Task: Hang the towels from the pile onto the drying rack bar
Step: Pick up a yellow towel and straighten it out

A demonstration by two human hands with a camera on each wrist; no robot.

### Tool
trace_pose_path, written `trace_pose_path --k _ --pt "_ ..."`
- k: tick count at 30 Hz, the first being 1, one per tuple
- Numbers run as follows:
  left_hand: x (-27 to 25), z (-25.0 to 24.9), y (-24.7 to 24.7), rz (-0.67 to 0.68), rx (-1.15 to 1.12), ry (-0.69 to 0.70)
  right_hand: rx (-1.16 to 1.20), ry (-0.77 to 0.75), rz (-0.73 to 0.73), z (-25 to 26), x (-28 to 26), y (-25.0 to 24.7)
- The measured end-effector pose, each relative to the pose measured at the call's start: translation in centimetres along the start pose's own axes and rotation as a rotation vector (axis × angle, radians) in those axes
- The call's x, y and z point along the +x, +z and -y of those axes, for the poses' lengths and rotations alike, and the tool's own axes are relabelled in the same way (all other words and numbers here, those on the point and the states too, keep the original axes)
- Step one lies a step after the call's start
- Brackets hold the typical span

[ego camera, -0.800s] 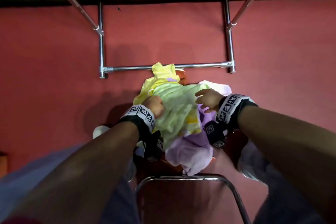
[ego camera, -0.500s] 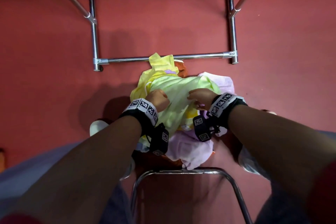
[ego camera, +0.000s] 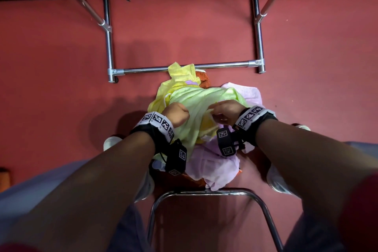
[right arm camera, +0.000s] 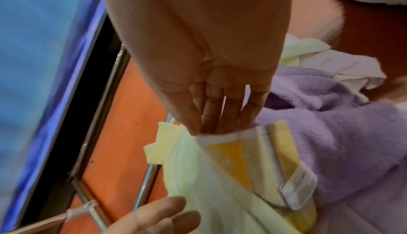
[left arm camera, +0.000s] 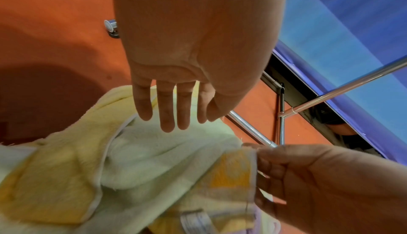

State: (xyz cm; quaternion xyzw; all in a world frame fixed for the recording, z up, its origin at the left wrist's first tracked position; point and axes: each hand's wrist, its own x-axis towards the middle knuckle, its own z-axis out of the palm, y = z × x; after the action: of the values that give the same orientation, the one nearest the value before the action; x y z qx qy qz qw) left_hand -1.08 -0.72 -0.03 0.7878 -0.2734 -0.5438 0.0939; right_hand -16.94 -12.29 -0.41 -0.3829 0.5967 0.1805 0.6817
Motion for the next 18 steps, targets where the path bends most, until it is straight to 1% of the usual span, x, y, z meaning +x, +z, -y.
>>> trace_pose_path --k 2,4,7,9,11,13,16,18 --pt "-0.7 -0.7 -0.1 -0.003 -0.026 0.006 0.075 -0.095 0.024 1.3 -2.0 0.1" --pt "-1.8 -1.8 -0.4 -0.024 -0.055 0.007 0.119 -0.153 0.026 2.6 -2.5 0.1" --pt "-3.6 -3.3 -0.6 -0.044 -0.099 0.041 0.069 -0.204 0.043 4.0 -4.7 0.2" --pt "-4.4 -3.9 -0.8 -0.048 -0.111 0.062 0.0 -0.203 0.015 3.9 -5.6 -0.2" --pt "-4.6 -4.1 -0.9 -0.049 -0.111 0.076 -0.091 -0.17 -0.031 3.1 -5.6 -0.7" --pt "-4.4 -3.7 -0.5 -0.043 -0.103 0.071 -0.146 -0.105 -0.058 1.6 -4.5 -1.0" --pt "-3.5 -2.9 0.5 -0.014 -0.083 0.052 -0.242 -0.055 -0.057 -0.7 -2.4 -0.7" --pt "-2.8 -2.3 1.2 0.01 -0.064 0.031 -0.286 -0.014 -0.102 -1.9 -1.4 -0.4"
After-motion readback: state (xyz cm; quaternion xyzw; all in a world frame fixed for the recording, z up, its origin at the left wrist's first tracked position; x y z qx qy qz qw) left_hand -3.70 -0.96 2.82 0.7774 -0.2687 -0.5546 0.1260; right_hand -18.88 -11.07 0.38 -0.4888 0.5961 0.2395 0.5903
